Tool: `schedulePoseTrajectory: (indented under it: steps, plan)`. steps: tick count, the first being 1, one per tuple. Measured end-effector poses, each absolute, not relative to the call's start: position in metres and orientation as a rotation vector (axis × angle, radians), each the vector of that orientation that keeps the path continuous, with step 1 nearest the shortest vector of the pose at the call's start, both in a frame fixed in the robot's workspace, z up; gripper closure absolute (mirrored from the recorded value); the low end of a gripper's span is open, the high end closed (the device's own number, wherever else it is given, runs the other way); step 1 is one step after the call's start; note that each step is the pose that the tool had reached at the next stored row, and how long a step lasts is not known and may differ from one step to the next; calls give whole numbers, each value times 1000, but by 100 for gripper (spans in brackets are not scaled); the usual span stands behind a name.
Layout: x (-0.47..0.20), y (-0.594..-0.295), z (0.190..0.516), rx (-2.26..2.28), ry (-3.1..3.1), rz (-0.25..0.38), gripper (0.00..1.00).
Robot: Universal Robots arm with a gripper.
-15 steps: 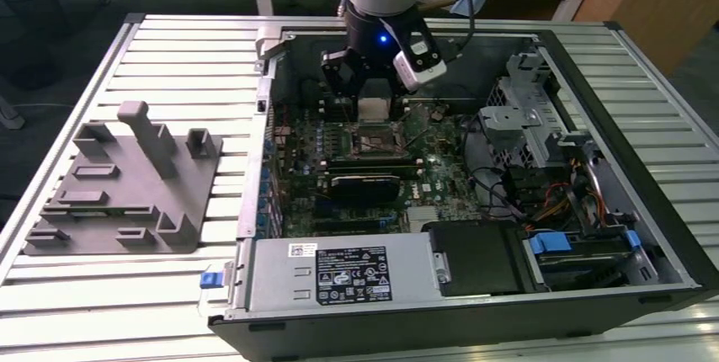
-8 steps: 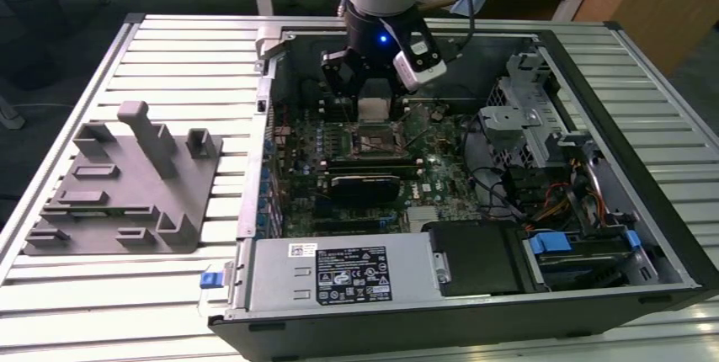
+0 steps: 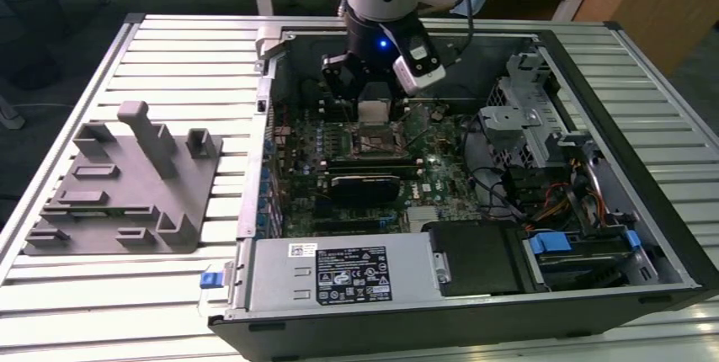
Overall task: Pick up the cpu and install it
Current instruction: 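Place the cpu into insertion slot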
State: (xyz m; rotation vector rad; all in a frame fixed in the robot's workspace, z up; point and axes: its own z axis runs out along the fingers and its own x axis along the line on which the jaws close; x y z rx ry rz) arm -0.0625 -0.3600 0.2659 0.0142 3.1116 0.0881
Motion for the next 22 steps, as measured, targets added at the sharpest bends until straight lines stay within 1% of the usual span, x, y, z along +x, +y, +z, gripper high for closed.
schedulePoseTrajectory:
  steps: [6,13,22]
  plan:
    - [-58,-360,259,16,3112,88,45]
    - [-56,-360,258,32,3111,88,45]
    - [-56,-360,257,261,3096,84,45]
